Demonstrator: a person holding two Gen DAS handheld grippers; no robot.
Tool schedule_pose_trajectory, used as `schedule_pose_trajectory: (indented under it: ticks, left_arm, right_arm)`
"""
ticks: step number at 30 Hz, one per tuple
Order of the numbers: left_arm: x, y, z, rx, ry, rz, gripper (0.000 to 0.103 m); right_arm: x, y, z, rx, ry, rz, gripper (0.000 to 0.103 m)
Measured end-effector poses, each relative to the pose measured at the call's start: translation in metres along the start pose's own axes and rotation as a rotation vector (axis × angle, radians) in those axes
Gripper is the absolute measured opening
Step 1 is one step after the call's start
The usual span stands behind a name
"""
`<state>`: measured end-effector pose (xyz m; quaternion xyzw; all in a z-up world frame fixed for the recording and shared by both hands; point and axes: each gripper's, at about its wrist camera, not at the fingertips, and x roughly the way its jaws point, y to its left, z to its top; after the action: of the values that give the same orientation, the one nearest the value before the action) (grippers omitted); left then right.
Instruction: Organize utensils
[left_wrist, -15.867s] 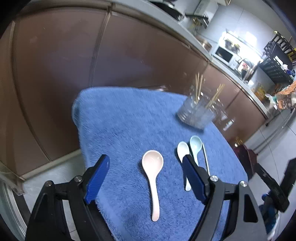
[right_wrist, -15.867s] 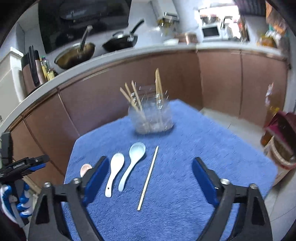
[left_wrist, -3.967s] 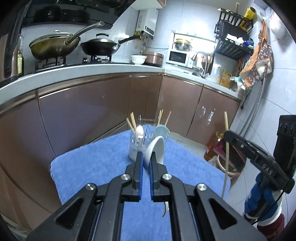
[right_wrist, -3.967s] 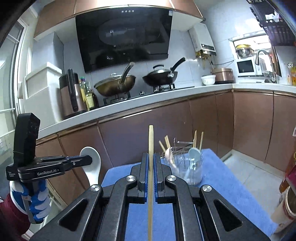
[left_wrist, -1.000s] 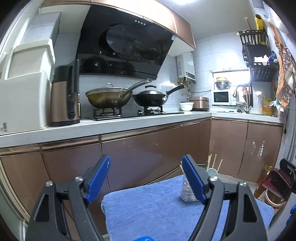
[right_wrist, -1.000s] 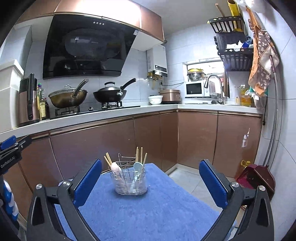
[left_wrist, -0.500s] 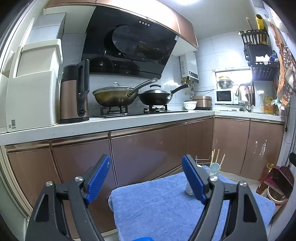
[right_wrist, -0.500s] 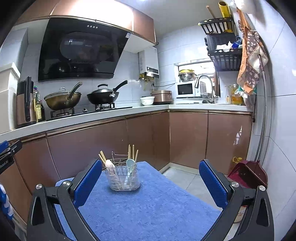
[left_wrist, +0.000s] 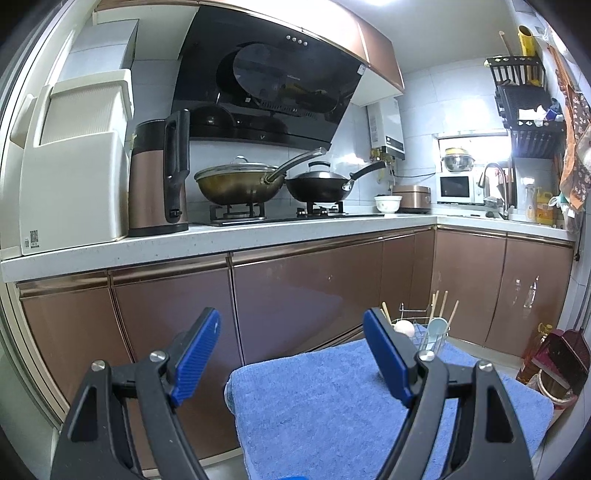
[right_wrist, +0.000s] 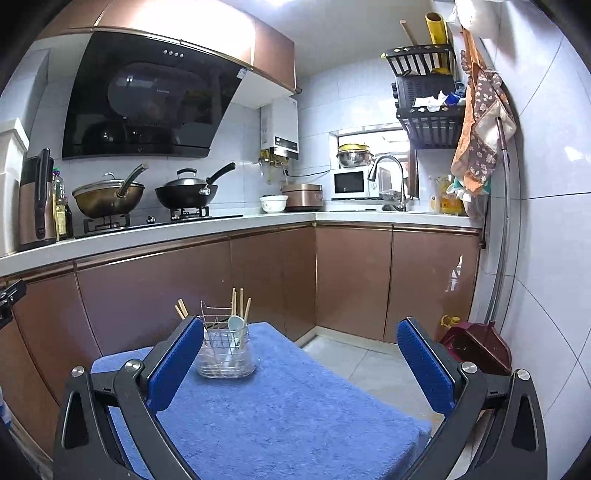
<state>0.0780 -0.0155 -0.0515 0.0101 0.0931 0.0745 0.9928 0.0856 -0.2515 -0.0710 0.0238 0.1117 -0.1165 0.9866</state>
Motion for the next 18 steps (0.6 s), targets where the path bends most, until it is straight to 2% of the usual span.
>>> schedule_pose_trajectory:
  ticks: [18]
  left_arm:
    - [0.016,0.000,-0.004,-0.006,0.015,-0.010,0.079]
  right_arm:
    - [0.016,-0.003,-0.005,-0.019,0.025,0.001,0.103]
